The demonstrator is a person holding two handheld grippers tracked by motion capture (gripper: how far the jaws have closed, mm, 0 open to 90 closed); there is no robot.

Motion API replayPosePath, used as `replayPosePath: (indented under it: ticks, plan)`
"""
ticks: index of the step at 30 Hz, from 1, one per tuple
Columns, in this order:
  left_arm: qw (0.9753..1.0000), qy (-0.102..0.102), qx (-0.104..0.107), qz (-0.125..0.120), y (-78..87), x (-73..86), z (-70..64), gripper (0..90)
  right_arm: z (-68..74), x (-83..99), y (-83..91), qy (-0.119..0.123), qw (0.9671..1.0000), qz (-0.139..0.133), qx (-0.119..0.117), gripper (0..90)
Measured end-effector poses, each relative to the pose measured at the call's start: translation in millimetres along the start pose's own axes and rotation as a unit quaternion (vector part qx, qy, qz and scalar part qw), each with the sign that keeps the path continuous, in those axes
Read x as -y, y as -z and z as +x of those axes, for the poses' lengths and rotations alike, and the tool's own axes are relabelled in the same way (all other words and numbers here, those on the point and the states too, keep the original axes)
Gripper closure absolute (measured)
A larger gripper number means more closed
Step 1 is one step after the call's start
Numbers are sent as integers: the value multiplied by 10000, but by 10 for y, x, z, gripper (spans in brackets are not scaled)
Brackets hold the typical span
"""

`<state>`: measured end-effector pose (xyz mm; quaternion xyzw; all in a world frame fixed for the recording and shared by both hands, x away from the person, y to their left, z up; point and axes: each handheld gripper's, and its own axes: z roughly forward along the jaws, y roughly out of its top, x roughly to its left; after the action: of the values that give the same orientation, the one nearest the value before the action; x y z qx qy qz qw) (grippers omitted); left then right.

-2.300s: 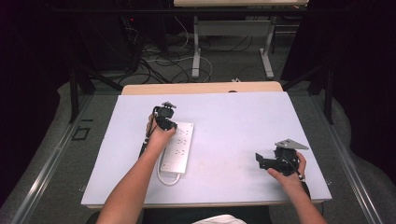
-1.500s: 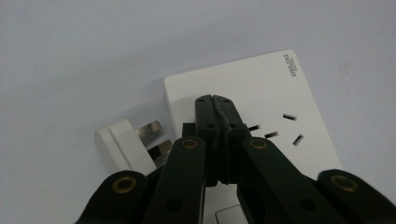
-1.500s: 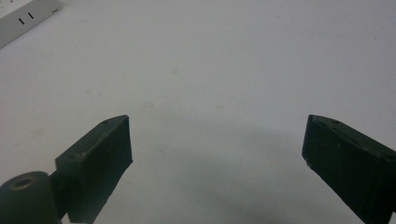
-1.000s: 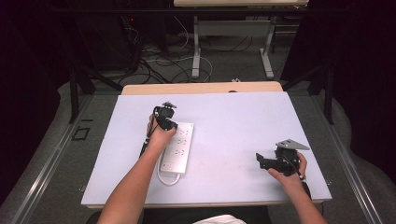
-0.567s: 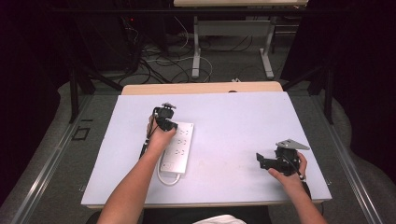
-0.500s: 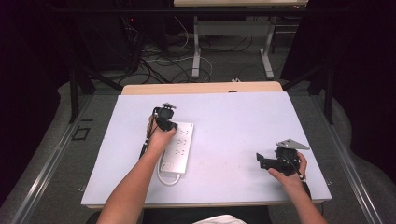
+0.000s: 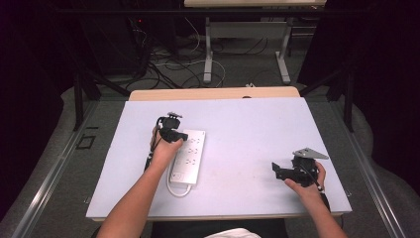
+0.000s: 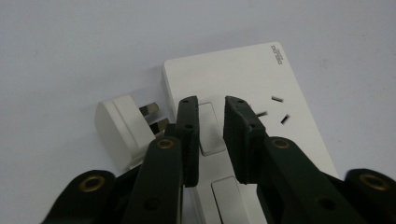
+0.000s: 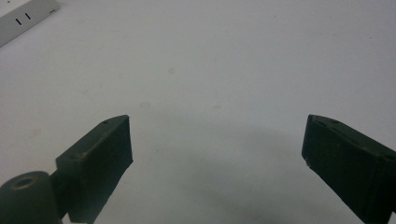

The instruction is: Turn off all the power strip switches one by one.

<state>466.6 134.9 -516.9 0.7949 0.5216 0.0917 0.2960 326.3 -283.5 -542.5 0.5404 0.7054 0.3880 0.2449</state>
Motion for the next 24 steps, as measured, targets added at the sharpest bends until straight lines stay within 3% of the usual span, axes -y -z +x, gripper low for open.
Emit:
replayPosePath:
  ticks: [1, 7, 14, 20, 24]
  plan:
    - [9999, 109, 112, 18, 29, 34, 9, 734, 0, 0, 0, 0, 10000, 2, 0, 79]
    - [9996, 105, 244, -137, 129, 119, 14, 643, -6, 3, -9, 19, 10000, 18, -8, 80]
    - [9987, -139, 342, -342, 284, 248, -5, 606, -8, 3, -9, -5, 10000, 2, -7, 80]
    - [9962, -449, 468, -575, 479, 391, 36, 553, -16, 5, -9, -11, 10000, -10, -8, 82]
    - [9943, -616, 309, -811, 566, 514, 84, 481, -7, 5, -6, -42, 10000, -4, -8, 82]
